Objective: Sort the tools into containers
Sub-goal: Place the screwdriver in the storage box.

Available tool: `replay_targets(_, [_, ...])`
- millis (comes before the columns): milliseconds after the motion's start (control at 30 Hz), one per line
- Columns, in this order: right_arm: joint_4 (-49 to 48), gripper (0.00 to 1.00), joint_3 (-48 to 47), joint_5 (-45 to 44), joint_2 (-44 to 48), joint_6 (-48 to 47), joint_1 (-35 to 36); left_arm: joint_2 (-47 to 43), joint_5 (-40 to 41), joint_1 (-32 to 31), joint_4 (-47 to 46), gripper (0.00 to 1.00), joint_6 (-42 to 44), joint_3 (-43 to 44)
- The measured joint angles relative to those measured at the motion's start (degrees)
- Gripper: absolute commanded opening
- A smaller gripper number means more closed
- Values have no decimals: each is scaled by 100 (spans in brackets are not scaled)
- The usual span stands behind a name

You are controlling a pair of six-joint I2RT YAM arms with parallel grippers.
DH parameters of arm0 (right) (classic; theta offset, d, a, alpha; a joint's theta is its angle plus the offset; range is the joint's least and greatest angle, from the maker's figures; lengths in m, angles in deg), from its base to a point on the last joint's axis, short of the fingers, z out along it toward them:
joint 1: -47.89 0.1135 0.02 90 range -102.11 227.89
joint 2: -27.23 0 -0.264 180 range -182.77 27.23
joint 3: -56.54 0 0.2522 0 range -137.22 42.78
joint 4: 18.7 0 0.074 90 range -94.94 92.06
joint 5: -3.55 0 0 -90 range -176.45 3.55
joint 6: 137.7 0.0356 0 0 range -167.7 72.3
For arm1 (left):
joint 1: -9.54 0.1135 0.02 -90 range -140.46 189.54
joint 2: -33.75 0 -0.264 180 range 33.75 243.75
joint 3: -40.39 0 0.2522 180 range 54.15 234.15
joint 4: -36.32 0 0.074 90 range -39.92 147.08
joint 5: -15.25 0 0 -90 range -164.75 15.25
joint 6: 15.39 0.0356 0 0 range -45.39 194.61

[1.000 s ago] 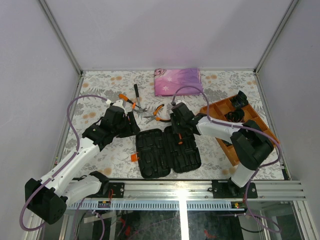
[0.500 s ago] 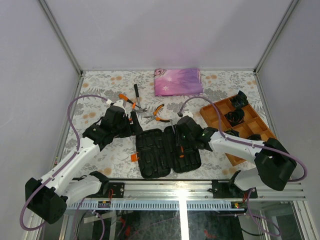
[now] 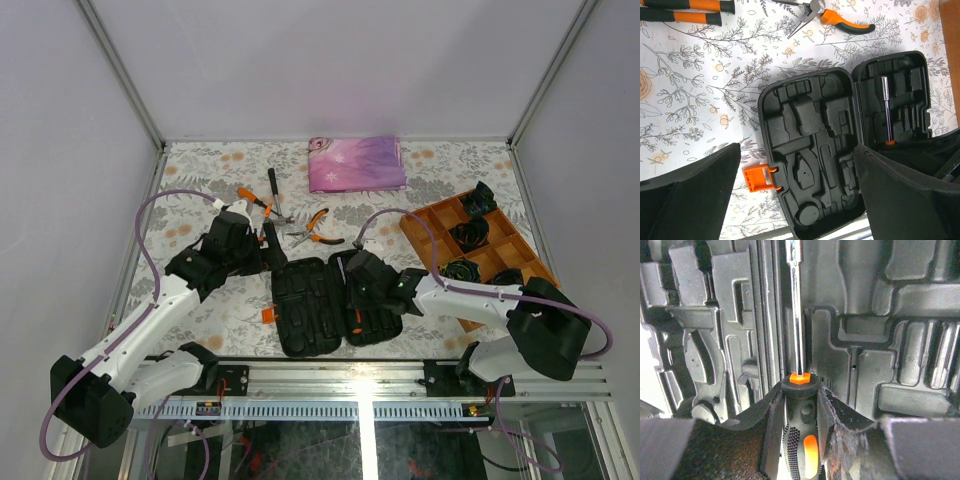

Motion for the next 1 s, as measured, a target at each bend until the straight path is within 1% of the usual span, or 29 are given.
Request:
replay_targets(167, [-87,9,179,-39,-55,229,94,0,-79,0,-4,94,13,0])
replay_targets(233, [-153,12,227,-42,-125,321,122,0,-90,0,-4,94,13,0])
replay_targets(500, [-168,38,232,-90,-125,409,164,0,-125,0,-4,94,13,0])
replay_targets(733, [-118,48,232,-136,35,426,195,0,-125,0,-4,94,13,0])
replay_targets(867, [-7,49,232,-138,177,407,208,0,-125,0,-7,94,13,0])
replay_targets(933, [74,46,232,-153,280,382,208,0,-125,0,-7,94,13,0])
replay_targets(1000, [168,41,232,-195,391,361,208,0,-125,0,-7,94,15,0])
